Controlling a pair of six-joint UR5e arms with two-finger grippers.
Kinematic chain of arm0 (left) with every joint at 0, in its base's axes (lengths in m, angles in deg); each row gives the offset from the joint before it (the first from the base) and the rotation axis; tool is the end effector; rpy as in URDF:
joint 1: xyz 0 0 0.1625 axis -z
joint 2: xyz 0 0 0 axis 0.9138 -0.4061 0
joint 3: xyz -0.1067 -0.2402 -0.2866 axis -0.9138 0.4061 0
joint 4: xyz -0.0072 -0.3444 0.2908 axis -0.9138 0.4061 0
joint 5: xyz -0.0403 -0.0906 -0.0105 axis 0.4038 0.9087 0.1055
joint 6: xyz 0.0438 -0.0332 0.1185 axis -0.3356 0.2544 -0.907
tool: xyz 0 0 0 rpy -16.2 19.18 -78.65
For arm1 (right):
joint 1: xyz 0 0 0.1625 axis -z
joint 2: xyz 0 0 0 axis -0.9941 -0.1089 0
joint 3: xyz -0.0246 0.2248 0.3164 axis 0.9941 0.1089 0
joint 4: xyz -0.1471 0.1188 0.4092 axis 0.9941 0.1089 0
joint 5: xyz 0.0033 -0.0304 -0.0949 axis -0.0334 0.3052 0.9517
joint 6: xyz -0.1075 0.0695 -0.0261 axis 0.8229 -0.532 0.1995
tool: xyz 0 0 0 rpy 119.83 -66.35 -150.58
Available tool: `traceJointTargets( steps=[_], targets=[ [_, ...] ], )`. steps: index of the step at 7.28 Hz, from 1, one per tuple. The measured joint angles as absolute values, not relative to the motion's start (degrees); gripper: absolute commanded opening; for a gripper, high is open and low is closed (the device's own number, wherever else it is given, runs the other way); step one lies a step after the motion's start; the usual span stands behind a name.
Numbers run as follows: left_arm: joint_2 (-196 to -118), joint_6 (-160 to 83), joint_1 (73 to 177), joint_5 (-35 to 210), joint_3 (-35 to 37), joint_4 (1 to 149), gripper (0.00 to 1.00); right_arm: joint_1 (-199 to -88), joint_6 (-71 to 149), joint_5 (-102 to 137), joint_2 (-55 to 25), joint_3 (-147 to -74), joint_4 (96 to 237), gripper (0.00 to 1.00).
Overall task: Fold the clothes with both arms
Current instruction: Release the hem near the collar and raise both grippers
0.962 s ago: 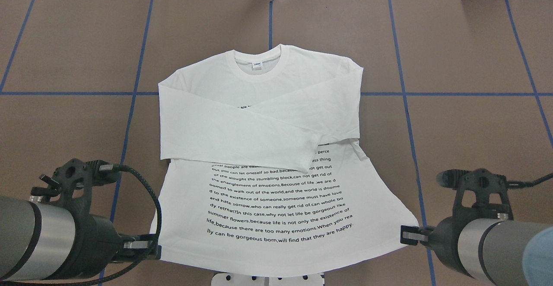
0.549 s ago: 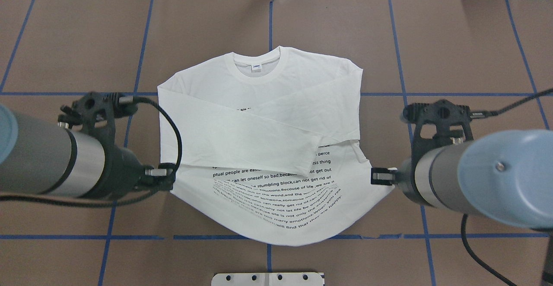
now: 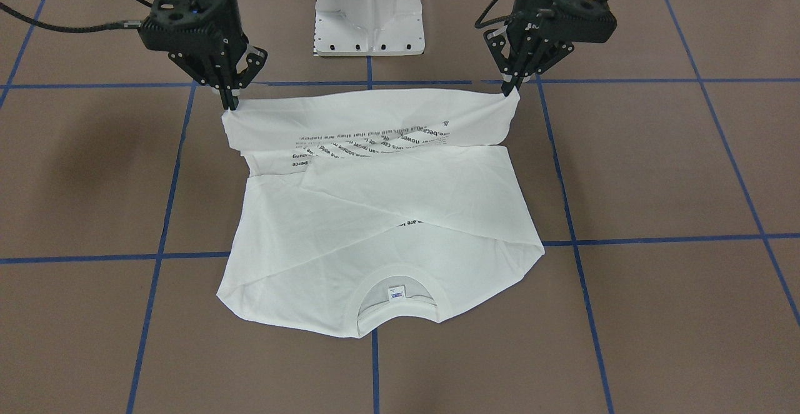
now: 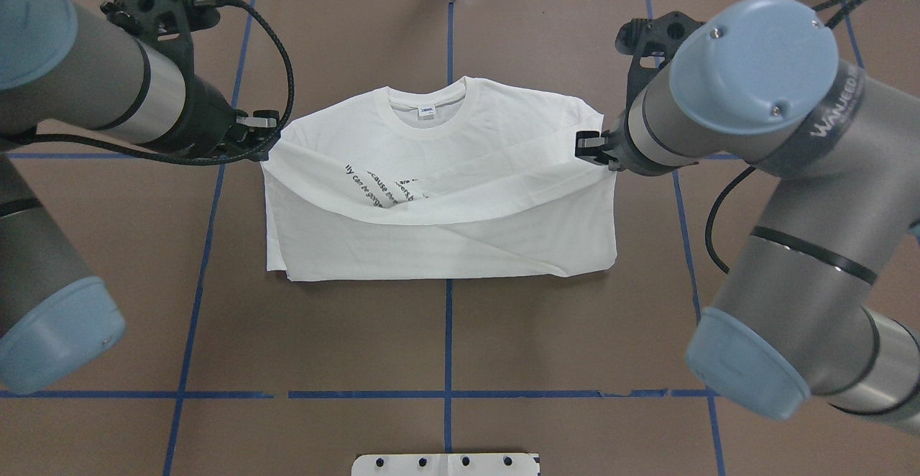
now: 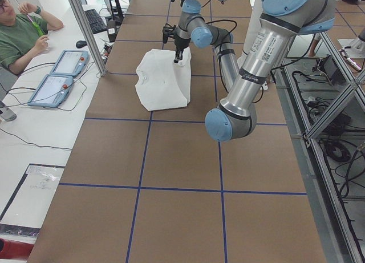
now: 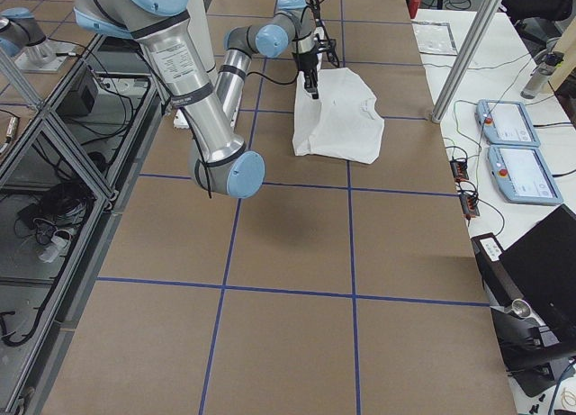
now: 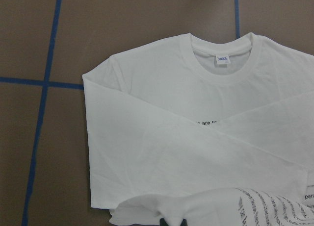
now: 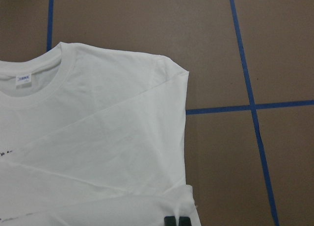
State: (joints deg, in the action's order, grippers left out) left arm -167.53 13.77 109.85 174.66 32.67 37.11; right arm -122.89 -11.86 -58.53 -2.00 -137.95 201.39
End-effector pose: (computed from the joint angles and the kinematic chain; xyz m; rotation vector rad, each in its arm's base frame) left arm 0.3347 -0.4474 0.1161 0.2318 0.9094 -0.1891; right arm -0.3661 -0.4433 0.1272 0.2513 -0.7128 0.2144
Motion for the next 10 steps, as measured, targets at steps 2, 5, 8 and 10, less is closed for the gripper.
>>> traceJointTargets(
  steps=[2, 5, 8, 10],
  targets=[
    [-168.63, 13.20, 110.50, 171.88, 22.14, 45.35, 0.00, -127.07, -10.14, -58.92, 3.75, -124.97, 194.56, 0.00],
    [-169.64, 11.08, 110.56, 167.46, 7.20, 57.55, 0.00, -130.13, -8.52, -58.91, 8.70, -109.44, 183.94, 0.00],
    [-170.41, 9.41, 110.52, 166.95, -1.75, 65.29, 0.00, -130.54, -7.75, -58.62, 9.49, -98.57, 175.20, 0.00],
    [-170.93, 8.85, 110.45, 166.97, -4.76, 67.52, 0.00, -130.37, -7.47, -58.47, 9.56, -95.27, 173.20, 0.00]
  ],
)
